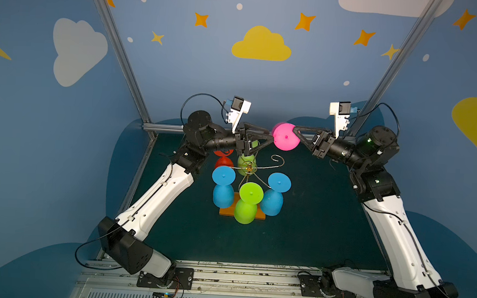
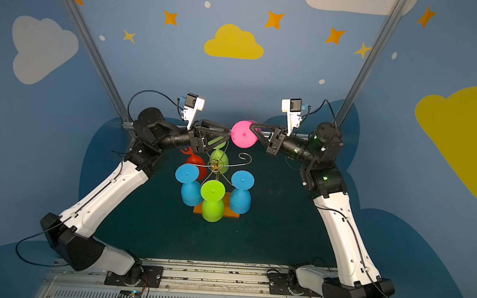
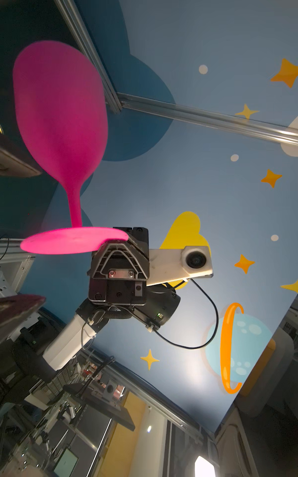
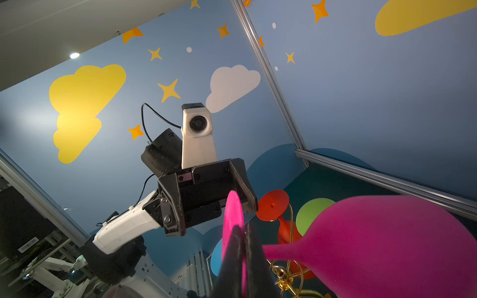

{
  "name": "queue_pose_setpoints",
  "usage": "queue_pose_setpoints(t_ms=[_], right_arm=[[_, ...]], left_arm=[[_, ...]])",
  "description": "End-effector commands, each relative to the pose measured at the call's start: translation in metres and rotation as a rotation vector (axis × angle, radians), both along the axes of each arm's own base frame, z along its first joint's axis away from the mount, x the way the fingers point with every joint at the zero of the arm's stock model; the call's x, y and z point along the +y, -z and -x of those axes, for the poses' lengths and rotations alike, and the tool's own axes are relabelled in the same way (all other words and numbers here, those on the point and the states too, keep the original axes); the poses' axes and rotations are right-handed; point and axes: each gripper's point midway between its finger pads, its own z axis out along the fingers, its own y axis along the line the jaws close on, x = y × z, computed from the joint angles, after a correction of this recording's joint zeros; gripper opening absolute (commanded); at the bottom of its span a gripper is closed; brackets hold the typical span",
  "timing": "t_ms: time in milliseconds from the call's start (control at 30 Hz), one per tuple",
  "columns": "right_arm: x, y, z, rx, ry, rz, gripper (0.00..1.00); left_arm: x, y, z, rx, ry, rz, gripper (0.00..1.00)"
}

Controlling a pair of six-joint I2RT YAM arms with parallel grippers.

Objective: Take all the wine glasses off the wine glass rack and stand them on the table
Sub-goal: 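Carry the magenta glass toward the left gripper while the left gripper grasps its base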

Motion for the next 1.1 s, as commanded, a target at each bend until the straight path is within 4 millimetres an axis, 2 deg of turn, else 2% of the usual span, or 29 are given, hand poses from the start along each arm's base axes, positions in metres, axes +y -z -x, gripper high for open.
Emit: queue_pose_setpoints(t_ms=[0,233,433,600,633,800,867,900,1067], right_arm=[[0.003,-0.012,0.008,-0.061,-0.007,0.001,0.0],[0.009,-0.013,0.012,-0.071,-0.02,0.0,0.0],[0.014,-0.01,0.013,-0.066,-0.025,0.007,0.0],[0.012,-0.006,0.012,-0.061,-0.004,0.025,0.01],[0.011,-0.006,0.012,-0.069,0.006,0.032,0.07],[-0.007,-0.003,0.014,-0.12,0.124,0.075,0.56],[-0.018,0.001,0.015,-0.16,0.193,0.108,0.73],[-0.024,0.003,0.017,-0.19,0.232,0.125,0.77],[-0.046,0.017,0.017,-0.416,0.398,0.22,0.88]], left_arm=[[-0.006,-0.012,0.009,-0.03,0.05,0.024,0.67],[-0.019,-0.002,0.006,0.017,0.089,0.004,0.55],[-0.024,-0.001,0.004,0.039,0.111,0.002,0.26],[-0.02,-0.011,0.002,0.059,0.075,0.012,0.03],[-0.019,-0.013,0.001,0.07,0.066,0.012,0.03],[-0.007,-0.022,-0.01,0.182,0.033,0.037,0.03],[-0.001,-0.025,-0.017,0.249,0.027,0.048,0.03],[0.0,-0.025,-0.021,0.284,0.027,0.05,0.03],[0.004,-0.022,-0.033,0.41,0.044,0.046,0.03]])
